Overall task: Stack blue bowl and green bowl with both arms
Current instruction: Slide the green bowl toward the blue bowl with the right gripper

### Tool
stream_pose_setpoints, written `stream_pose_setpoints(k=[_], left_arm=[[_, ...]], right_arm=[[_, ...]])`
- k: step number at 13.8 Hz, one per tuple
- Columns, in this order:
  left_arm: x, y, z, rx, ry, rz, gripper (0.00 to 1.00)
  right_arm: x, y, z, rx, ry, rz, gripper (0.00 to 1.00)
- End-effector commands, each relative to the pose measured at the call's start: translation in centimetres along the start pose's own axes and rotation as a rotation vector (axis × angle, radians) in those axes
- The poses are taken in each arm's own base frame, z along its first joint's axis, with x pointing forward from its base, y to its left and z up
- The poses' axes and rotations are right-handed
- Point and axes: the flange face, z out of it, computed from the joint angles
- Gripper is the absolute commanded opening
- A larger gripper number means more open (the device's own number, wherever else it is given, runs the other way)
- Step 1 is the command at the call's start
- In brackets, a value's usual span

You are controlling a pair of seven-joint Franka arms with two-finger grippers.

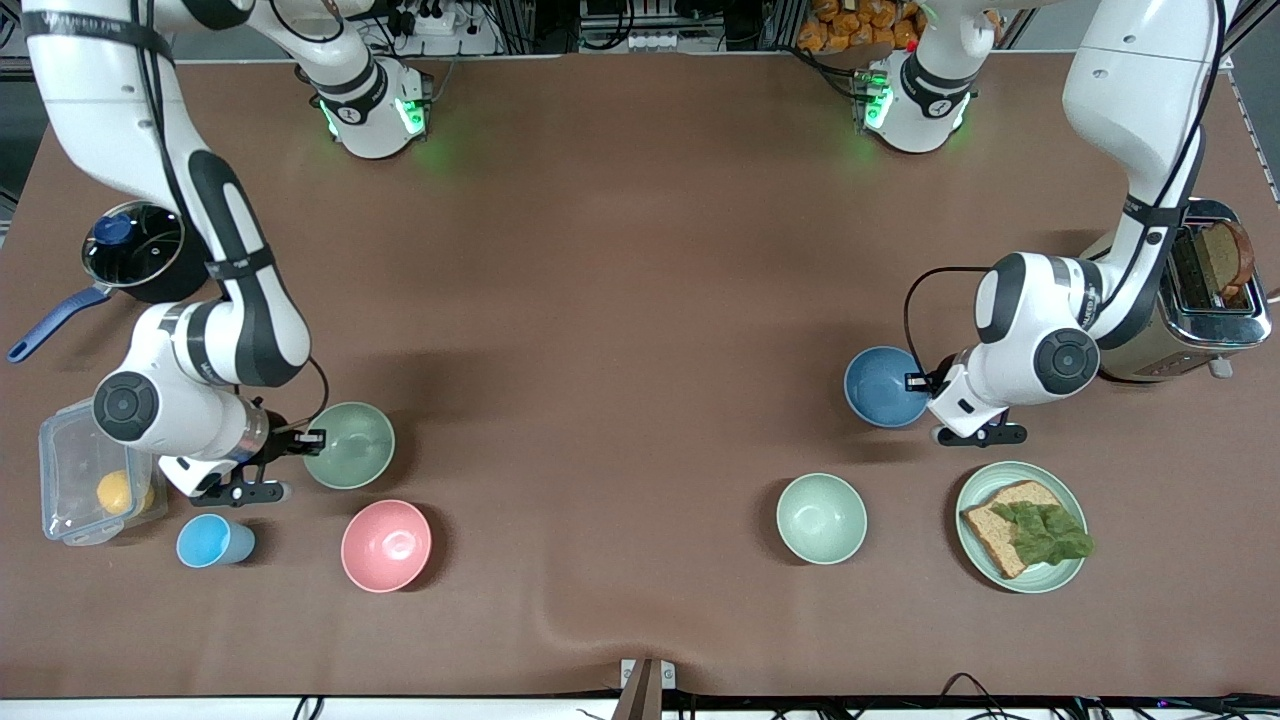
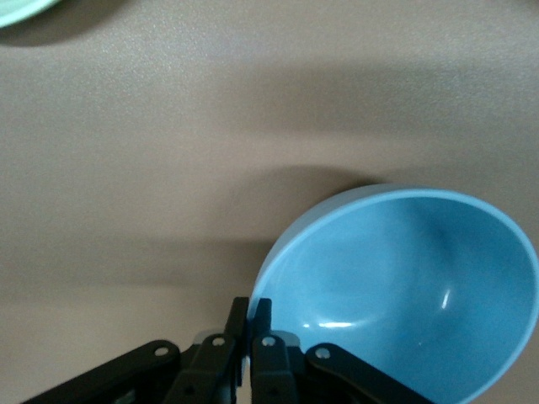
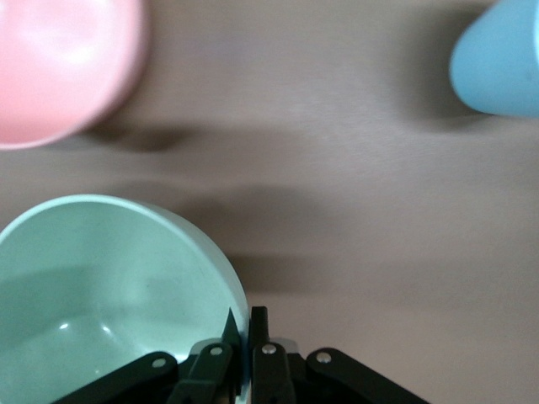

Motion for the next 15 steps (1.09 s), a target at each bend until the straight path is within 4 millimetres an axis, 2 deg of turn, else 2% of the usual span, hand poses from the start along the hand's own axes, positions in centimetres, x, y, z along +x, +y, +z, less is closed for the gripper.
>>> stream_pose_setpoints(k=[1,3,7,9,10,12,14,15], left_arm=[[-0.3,1.3,-1.6,0.006,0.007,-0.013,0.00],[-0.4,3.4,-3.4,0.001,0.009,-0.041,0.00],[-0.2,7.8,-7.2,-0.017,0.022,-0.064,0.00],[-0.4,9.0,-7.7,-0.019,0.030,-0.072,0.00],[-0.5,9.3,-7.7,-0.019,0.030,-0.082,0.00],[-0.9,10.6,-7.8,-0.015,0.033,-0.077,0.00],[-0.9,10.5,-8.2,-0.015,0.039,-0.077,0.00],[-1.0,10.5,-8.4,-0.015,0.042,-0.074,0.00]], right_arm=[[-1.2,-5.3,-3.6,0.030,-0.015,0.013,0.00],[-1.6,-10.6,-3.7,0.112,-0.027,0.046,0.00],[-3.5,-23.0,-2.7,0.191,-0.021,0.090,0.00],[-5.0,-29.1,-1.4,0.189,0.004,0.079,0.00],[-5.6,-31.2,-0.6,0.193,0.017,0.100,0.00],[-6.3,-34.0,2.5,0.196,0.036,0.121,0.00],[-6.4,-34.9,5.6,0.197,0.046,0.148,0.00],[-6.6,-35.4,6.5,0.196,0.044,0.176,0.00]])
